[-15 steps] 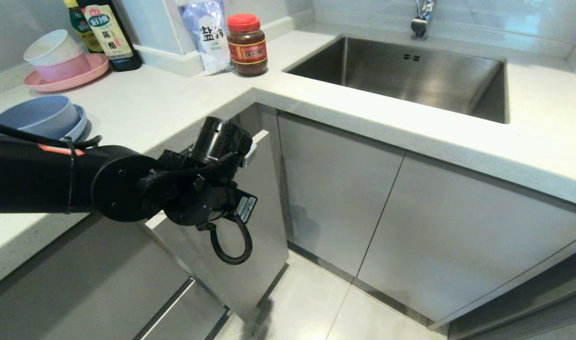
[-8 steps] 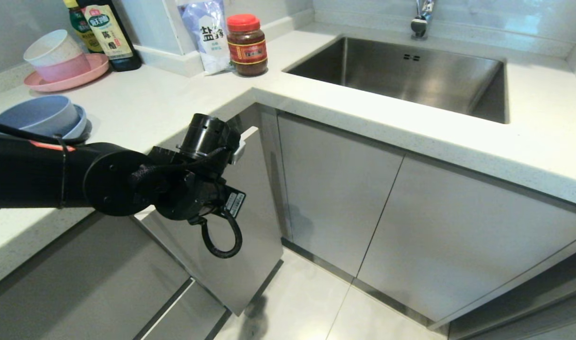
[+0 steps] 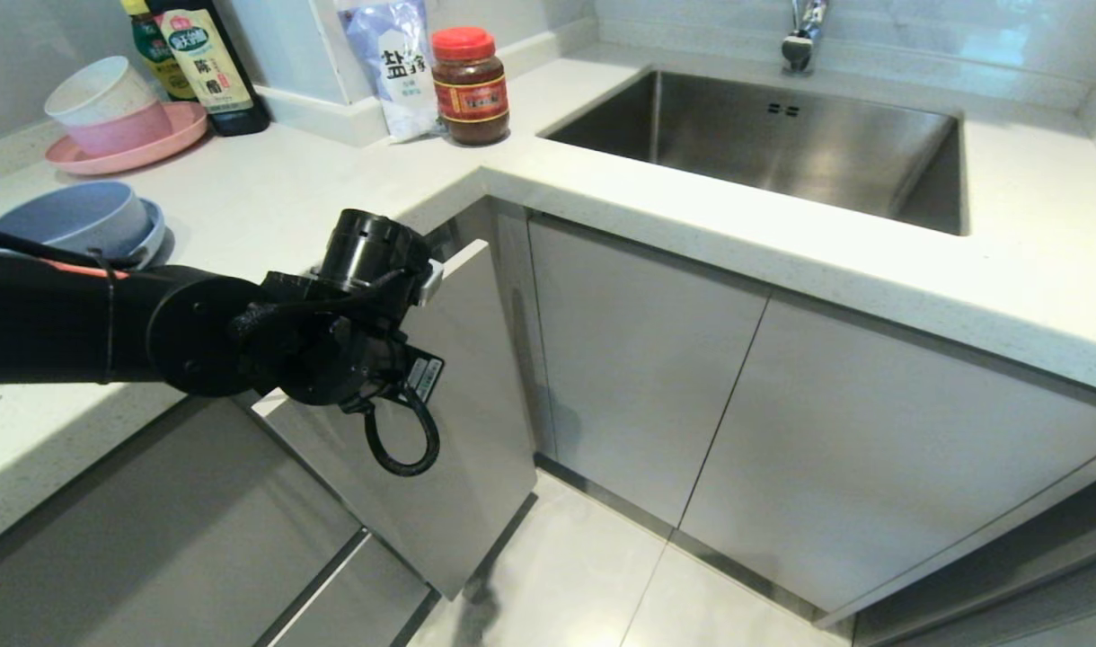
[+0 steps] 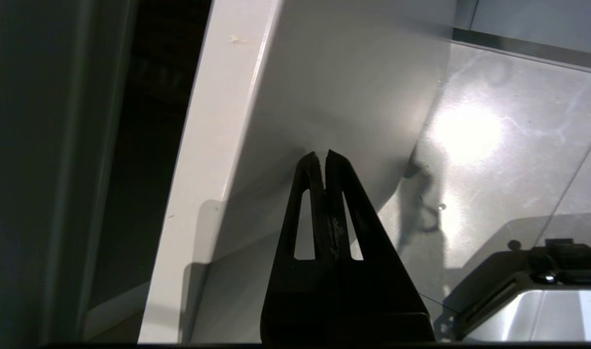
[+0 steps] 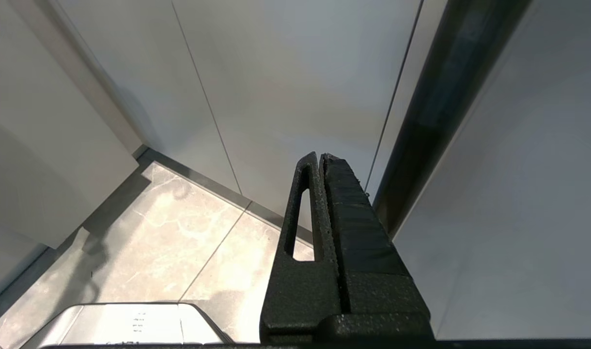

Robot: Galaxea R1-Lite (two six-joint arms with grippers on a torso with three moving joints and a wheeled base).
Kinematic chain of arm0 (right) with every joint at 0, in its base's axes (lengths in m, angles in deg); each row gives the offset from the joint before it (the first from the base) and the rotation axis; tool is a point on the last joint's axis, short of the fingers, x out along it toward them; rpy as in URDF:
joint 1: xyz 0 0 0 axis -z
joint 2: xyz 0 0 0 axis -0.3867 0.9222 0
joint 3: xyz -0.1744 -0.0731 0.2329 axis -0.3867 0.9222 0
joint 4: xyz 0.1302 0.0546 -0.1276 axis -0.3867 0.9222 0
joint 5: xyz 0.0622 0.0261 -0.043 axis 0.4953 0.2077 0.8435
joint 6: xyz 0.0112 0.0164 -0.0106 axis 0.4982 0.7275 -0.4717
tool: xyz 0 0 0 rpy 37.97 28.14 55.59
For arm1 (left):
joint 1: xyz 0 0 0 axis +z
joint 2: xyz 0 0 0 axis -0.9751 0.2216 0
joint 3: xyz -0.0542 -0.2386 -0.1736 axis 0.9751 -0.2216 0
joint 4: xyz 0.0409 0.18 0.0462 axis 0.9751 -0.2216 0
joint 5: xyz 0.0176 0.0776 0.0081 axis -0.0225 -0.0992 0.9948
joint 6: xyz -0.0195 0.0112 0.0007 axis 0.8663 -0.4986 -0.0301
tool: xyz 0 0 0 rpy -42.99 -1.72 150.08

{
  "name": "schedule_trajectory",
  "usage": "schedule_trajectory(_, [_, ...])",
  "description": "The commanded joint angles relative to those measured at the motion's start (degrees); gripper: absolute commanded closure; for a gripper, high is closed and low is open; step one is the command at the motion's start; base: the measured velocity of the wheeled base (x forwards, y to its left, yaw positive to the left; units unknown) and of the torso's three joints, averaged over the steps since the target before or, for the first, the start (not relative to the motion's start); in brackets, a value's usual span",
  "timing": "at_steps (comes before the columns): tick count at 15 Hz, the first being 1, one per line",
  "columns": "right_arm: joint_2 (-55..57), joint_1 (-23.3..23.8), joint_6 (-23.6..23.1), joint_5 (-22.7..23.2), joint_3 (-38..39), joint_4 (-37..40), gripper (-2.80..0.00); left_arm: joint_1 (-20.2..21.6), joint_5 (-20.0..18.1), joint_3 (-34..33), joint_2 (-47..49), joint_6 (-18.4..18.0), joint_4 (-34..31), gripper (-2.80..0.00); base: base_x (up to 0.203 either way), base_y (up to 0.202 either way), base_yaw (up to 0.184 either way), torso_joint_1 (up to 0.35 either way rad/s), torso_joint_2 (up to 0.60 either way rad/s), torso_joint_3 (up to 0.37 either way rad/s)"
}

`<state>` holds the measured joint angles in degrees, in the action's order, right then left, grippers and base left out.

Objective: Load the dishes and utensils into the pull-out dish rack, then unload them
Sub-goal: Close the cupboard

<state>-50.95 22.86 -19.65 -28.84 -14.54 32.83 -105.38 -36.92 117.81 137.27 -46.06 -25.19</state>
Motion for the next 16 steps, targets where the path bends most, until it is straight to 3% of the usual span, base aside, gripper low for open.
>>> schedule_trajectory(1, [-0.24,-0.02,0.02,0.0,0.09,-0.02,0.0,1.26,0.33,0.18,0.0,-0.12,0.01,0.0,0.0,0.0,0.0,0.0,0.0,0.0])
schedule_trajectory(16, [-0.24,-0.02,0.02,0.0,0.09,-0.02,0.0,0.01,0.21,0.57,-1.32,0.11,0.28,0.0,0.0,0.0,0.0,0.0,0.0,0.0])
